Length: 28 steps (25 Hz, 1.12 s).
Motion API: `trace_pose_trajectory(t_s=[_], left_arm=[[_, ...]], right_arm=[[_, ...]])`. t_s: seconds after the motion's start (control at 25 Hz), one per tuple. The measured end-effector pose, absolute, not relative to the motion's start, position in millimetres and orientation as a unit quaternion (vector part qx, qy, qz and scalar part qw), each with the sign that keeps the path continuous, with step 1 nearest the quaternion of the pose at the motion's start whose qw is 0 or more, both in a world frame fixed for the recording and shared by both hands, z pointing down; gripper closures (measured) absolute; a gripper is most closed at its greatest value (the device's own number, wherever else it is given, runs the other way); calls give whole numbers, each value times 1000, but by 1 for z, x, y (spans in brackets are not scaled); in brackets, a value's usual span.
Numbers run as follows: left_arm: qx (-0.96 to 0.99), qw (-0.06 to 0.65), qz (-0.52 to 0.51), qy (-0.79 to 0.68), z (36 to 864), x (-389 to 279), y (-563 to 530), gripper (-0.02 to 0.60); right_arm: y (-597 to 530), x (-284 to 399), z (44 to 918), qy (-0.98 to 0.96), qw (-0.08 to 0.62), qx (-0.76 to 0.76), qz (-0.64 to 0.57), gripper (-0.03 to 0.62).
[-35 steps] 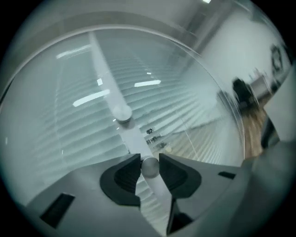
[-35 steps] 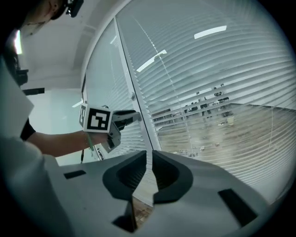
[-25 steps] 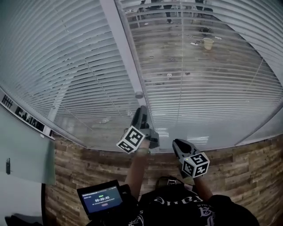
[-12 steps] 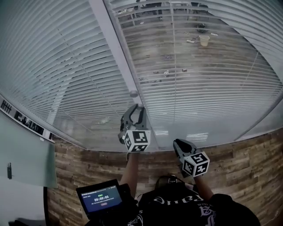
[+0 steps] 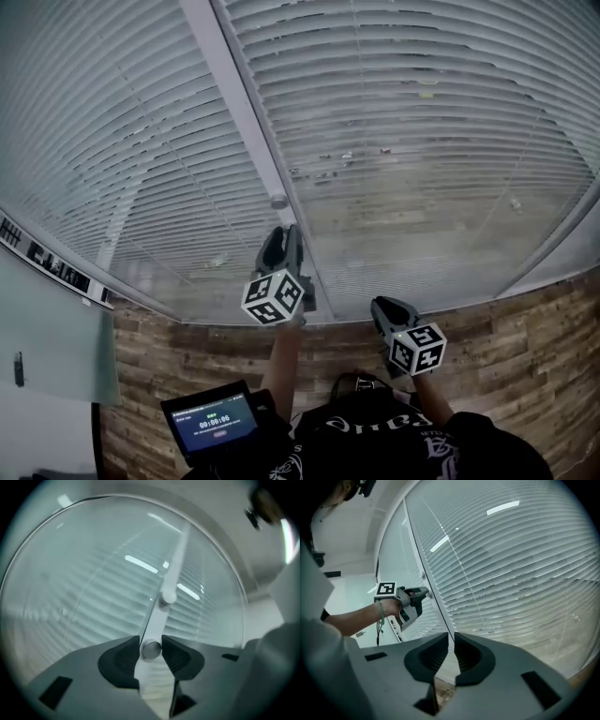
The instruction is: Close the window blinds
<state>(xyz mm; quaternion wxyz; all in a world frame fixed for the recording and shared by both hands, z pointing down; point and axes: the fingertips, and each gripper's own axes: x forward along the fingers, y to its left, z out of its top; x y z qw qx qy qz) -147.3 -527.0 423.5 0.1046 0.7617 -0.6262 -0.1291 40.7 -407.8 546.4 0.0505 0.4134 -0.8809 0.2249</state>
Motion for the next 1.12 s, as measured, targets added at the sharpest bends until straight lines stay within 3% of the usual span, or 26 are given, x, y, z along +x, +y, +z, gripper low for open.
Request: trace_pose_trajectory(t_s=[0.12, 0.2, 0.36, 0.48, 0.56, 0.6, 0.76, 0.84, 0.92, 1.12], left_arm=[[756, -123, 165, -622, 433, -133, -524, 408], [723, -224, 300, -581, 444, -124, -527, 399], [691, -285, 356, -561, 449, -120, -529, 404], [689, -291, 349, -564, 443, -126, -530, 449], [719, -237, 284, -588, 439, -130, -533, 453], [744, -176, 214, -608, 437, -133, -533, 453], [746, 162, -168, -624, 429, -151, -531, 454], [703, 284, -304, -577, 434, -152, -532, 454], [690, 325, -344, -547, 437, -149, -534, 454], [737, 272, -273, -556, 440, -155, -530, 454]], right_arm=[[-405, 37, 549, -883, 52, 409, 225, 542], [-405, 35, 551, -883, 54, 408, 227, 542], [-401, 34, 553, -883, 56, 407, 226, 542], [-399, 35, 552, -881, 55, 411, 226, 542], [-401, 37, 551, -878, 55, 416, 228, 542], [-400, 39, 551, -877, 56, 419, 229, 542], [-394, 43, 551, -872, 52, 427, 233, 542], [-391, 47, 551, -870, 51, 431, 233, 542], [-389, 51, 553, -867, 51, 437, 233, 542], [-380, 46, 554, -863, 51, 446, 233, 542]])
